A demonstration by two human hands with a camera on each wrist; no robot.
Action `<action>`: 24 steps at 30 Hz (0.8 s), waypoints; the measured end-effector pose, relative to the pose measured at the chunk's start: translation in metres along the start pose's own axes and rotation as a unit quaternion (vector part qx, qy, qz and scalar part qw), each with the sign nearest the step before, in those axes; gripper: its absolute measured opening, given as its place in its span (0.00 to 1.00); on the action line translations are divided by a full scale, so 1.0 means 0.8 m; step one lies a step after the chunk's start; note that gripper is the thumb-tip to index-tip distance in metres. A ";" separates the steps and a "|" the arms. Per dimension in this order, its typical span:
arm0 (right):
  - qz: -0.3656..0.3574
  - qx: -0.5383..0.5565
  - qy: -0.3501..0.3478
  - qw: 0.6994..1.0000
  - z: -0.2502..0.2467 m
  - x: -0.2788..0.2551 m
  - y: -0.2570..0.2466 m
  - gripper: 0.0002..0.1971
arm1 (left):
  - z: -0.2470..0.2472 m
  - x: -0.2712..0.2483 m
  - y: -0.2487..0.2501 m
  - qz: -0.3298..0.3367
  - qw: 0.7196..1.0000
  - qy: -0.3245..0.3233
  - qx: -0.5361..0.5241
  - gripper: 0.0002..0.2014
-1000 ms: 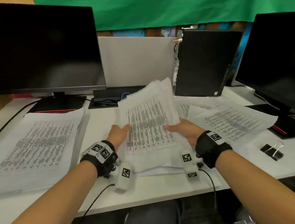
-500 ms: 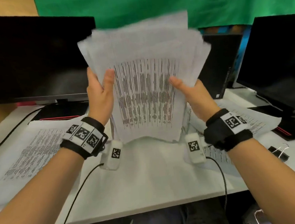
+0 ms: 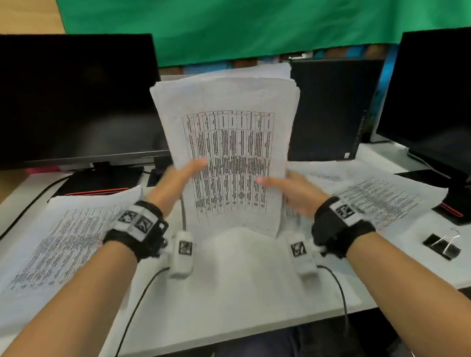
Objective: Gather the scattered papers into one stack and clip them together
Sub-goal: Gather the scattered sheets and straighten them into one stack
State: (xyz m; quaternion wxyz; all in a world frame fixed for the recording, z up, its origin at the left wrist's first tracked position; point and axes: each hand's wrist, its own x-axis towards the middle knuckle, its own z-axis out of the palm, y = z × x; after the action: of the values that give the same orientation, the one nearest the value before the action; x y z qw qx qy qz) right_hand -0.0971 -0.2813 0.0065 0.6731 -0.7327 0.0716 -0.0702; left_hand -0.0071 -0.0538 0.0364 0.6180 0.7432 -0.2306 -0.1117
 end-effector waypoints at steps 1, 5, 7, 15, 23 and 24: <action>0.050 -0.028 -0.004 0.998 -0.001 0.009 0.032 0.41 | 0.002 -0.003 -0.022 -0.059 0.996 -0.050 0.036 0.32; 0.051 -0.022 0.090 0.994 0.017 0.019 0.052 0.43 | 0.014 0.004 -0.051 -0.067 0.993 0.094 0.012 0.29; 0.025 0.024 0.112 0.993 0.020 0.016 0.038 0.25 | 0.016 0.004 -0.057 -0.062 0.989 0.136 -0.024 0.18; 0.155 -0.242 0.118 0.951 0.026 0.005 0.057 0.14 | 0.010 -0.005 -0.121 -0.259 0.956 0.128 0.050 0.26; 0.048 -0.376 0.196 0.904 0.001 0.017 0.037 0.17 | 0.012 -0.006 -0.142 -0.229 0.961 0.154 -0.001 0.12; 0.036 -0.382 0.212 0.899 -0.005 0.017 0.029 0.13 | 0.011 -0.005 -0.143 -0.230 0.961 0.150 0.011 0.09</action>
State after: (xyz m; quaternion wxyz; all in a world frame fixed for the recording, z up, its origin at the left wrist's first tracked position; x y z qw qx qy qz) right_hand -0.0848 -0.2900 -0.0166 0.3119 -0.8982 0.2608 -0.1670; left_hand 0.0089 -0.0449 -0.0767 0.5949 0.7912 0.0410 -0.1359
